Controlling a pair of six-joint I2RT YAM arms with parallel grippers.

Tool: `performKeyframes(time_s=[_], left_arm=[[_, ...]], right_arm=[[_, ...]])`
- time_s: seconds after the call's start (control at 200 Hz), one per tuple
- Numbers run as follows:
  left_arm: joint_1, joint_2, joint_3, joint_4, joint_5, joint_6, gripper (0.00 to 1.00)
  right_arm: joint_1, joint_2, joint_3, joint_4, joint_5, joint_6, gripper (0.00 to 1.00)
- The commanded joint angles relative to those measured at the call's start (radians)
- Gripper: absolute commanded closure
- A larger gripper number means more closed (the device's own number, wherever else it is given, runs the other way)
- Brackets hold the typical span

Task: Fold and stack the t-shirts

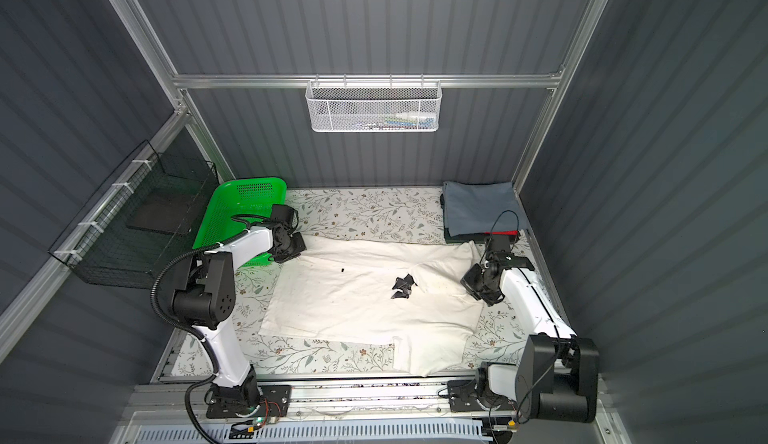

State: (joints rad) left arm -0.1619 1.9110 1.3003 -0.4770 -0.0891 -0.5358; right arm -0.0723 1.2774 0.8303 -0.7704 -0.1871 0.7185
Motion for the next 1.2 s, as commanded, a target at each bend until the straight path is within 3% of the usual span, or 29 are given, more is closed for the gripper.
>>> performKeyframes(time_s=[0.0,0.28,0.34,0.37,0.43,0.485,0.615,0.83,1.081,1.196], left_arm=[[0.01,0.033,-0.004,-0.009,0.0,-0.019,1.0],[0.01,0.025,-0.01,-0.015,-0.019,-0.013,0.97],[0.01,0.024,-0.01,-0.018,-0.011,-0.014,0.92],[0.01,0.024,-0.01,-0.019,-0.008,-0.017,0.85],[0.01,0.018,-0.012,-0.021,0.0,-0.025,0.61],[0.01,0.008,-0.02,-0.021,0.007,-0.043,0.46],[0.01,-0.049,-0.067,0.027,0.066,-0.096,0.41],[0.009,-0.062,-0.073,0.05,0.16,-0.117,0.35],[0.001,-0.096,-0.086,0.027,0.192,-0.088,0.32],[-0.01,-0.145,-0.114,0.021,0.195,-0.077,0.21]], right_arm=[[-0.005,0.018,-0.004,0.017,0.006,0.012,1.0],[-0.011,0.06,0.023,0.022,0.04,-0.005,1.0],[-0.011,0.072,0.026,0.02,0.037,-0.008,1.0],[-0.012,0.076,0.03,0.016,0.038,-0.011,0.93],[-0.013,0.081,0.043,0.006,0.045,-0.017,0.67],[-0.018,0.076,0.057,-0.003,0.06,-0.022,0.6],[-0.038,0.066,0.099,-0.012,0.08,-0.034,0.47],[-0.059,0.106,0.171,0.037,0.097,-0.047,0.4],[-0.063,0.277,0.293,0.127,0.049,-0.062,0.47],[-0.063,0.352,0.332,0.177,0.012,-0.053,0.48]])
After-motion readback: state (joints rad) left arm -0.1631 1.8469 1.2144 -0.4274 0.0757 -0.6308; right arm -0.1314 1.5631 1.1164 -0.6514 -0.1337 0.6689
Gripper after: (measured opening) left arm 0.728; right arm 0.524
